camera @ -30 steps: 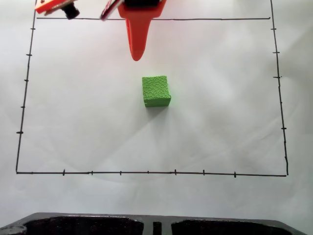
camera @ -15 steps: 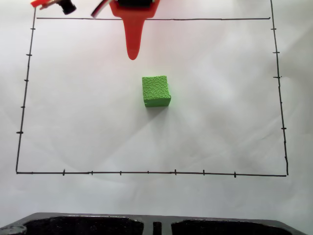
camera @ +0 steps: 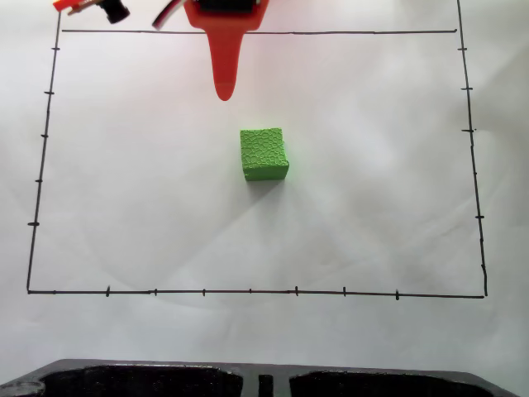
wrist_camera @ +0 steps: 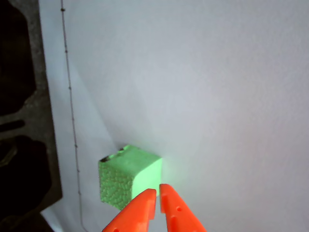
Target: Grasp the colored block, Place it on the black dot, and then return the arm to the default position.
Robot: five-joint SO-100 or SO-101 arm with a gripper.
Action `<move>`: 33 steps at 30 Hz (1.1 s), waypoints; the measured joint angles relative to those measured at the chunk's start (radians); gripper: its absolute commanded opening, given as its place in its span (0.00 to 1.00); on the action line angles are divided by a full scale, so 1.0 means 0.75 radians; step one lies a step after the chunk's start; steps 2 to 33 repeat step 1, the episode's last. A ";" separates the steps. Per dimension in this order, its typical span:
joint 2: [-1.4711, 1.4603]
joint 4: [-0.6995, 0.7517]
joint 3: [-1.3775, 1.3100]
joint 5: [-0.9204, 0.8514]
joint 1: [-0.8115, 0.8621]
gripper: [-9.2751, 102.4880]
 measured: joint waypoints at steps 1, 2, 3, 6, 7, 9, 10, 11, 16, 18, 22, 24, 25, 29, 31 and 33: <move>0.000 0.000 0.000 0.000 0.000 0.08; 0.000 0.000 0.000 0.000 0.000 0.08; 0.000 0.000 0.000 0.000 0.000 0.08; 0.000 0.000 0.000 0.000 0.000 0.08; 0.000 0.000 0.000 0.000 0.000 0.08; 0.000 0.000 0.000 0.000 0.000 0.08; 0.000 0.000 0.000 0.000 0.000 0.08; 0.000 0.000 0.000 0.000 0.000 0.08; 0.000 0.000 0.000 0.000 0.000 0.08; 0.000 0.000 0.000 0.000 0.000 0.08; 0.000 0.000 0.000 0.000 0.000 0.08; 0.000 0.000 0.000 0.000 0.000 0.08; 0.000 0.000 0.000 0.000 0.000 0.08; 0.000 0.000 0.000 0.000 0.000 0.08; 0.000 0.000 0.000 0.000 0.000 0.08; 0.000 0.000 0.000 0.000 0.000 0.08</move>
